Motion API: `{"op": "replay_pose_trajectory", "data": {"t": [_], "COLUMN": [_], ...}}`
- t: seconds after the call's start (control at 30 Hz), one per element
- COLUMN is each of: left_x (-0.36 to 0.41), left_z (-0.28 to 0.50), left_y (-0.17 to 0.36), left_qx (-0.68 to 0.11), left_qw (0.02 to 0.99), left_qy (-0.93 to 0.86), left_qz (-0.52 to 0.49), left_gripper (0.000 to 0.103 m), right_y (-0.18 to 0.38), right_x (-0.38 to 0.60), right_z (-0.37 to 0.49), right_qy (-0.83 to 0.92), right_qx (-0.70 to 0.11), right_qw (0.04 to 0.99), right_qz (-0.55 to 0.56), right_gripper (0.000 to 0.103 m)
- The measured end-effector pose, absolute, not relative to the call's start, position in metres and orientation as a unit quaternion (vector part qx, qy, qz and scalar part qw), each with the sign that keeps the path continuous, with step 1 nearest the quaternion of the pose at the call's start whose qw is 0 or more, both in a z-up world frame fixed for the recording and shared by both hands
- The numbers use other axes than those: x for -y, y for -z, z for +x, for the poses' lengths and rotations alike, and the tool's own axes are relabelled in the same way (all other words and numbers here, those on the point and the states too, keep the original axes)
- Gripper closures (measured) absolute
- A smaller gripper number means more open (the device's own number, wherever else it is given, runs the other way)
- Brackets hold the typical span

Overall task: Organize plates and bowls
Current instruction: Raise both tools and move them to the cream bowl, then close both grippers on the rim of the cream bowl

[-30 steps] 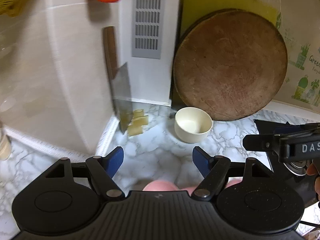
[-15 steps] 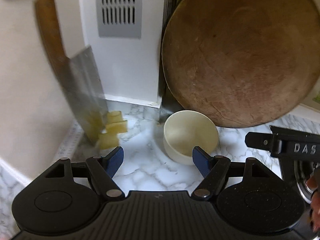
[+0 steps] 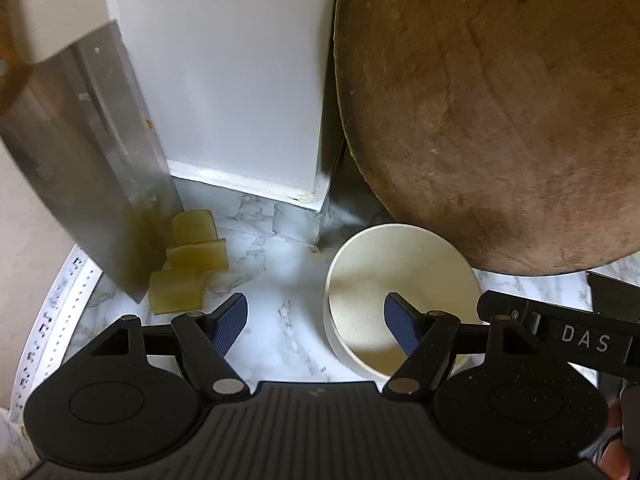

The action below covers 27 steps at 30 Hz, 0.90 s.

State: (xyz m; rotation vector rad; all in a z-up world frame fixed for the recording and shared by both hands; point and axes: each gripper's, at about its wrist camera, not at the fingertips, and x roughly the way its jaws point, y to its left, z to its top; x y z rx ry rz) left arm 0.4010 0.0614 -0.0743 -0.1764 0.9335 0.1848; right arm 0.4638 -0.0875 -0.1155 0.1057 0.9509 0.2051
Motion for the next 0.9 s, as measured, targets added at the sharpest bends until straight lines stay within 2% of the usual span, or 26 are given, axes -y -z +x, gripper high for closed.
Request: {"op": "replay_pose_trajectory", "data": {"t": [0.07,0.23,0.3,0.43,0.5,0.57,0.63,0.7,0.9], "left_x": [-0.06,-0.06,-0.059,-0.059,-0.058,-0.056,-0.054,-0.052,-0.048], "left_z": [0.407,0.42,0.422,0.426,0.428,0.429,0.428,0.428,0.421], "left_y": [0.079,0.091,0.094,0.1,0.102,0.103,0.103,0.104,0.106], "left_qx": [-0.452,-0.47,-0.476,-0.484,-0.489,-0.492,-0.49,-0.491,-0.495], "left_qw": [0.884,0.874,0.871,0.867,0.864,0.863,0.864,0.864,0.864], "left_qy": [-0.09,-0.093,-0.091,-0.092,-0.09,-0.088,-0.087,-0.082,-0.079], "left_qz": [-0.08,-0.079,-0.077,-0.078,-0.079,-0.08,-0.073,-0.068,-0.05], "left_gripper": [0.029,0.049,0.063,0.073,0.083,0.086,0.086,0.091,0.097], "right_y": [0.122,0.133,0.137,0.142,0.143,0.143,0.143,0.142,0.144], "right_x": [0.087,0.082,0.078,0.071,0.069,0.066,0.063,0.061,0.058], "right_z": [0.469,0.476,0.477,0.476,0.475,0.474,0.472,0.471,0.466], "right_qy": [-0.098,-0.103,-0.109,-0.115,-0.121,-0.12,-0.124,-0.121,-0.115], "right_qx": [-0.463,-0.473,-0.477,-0.481,-0.481,-0.478,-0.476,-0.475,-0.471], "right_qw": [0.879,0.873,0.871,0.868,0.867,0.869,0.87,0.871,0.874], "right_qz": [0.053,0.053,0.051,0.046,0.044,0.035,0.03,0.027,0.019], "right_gripper": [0.041,0.057,0.062,0.073,0.077,0.081,0.091,0.091,0.097]}}
